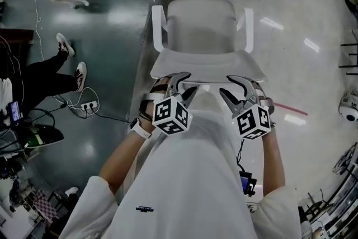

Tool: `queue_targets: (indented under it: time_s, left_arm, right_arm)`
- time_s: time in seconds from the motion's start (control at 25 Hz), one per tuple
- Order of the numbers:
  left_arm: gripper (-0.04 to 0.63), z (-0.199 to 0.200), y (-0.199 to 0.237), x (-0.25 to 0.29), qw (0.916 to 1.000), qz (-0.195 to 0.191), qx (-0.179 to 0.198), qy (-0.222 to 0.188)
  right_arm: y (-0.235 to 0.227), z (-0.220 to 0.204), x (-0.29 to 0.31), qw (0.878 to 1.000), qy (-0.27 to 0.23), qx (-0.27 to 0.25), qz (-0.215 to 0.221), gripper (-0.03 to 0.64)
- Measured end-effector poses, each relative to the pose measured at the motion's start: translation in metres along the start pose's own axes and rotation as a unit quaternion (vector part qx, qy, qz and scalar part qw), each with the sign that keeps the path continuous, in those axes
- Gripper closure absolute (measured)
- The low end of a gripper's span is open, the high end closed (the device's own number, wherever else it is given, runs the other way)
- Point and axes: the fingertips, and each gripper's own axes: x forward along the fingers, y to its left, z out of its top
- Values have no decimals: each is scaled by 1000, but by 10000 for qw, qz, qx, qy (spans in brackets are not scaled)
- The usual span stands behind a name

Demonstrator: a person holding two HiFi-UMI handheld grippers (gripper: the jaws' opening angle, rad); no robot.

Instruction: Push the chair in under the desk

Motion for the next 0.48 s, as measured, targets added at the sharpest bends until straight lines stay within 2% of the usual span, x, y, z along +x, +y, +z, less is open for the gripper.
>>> queue_targets:
  time_s: [0.16, 0.28, 0.36, 0.4, 0.48]
  left_arm:
    - [416, -13, 1, 18, 9996, 48, 149, 246]
    - [425, -21, -5, 28, 9991, -21, 88, 403]
    - [466, -23, -8, 33, 9986, -60, -6, 523]
    - [465, -24, -9, 34, 9985, -66, -57, 545]
    - [463, -25, -7, 34, 9983, -120, -175, 535]
  right_arm:
    - [4, -24, 18, 9989, 238, -107, 385, 426]
    - [11, -44, 31, 9968, 490, -258, 580, 426]
    - [13, -56, 39, 9957, 647, -237, 611, 428]
    - [13, -59, 42, 9959, 667, -181, 586, 473]
    - [12, -61, 45, 9966, 621, -167, 517, 477]
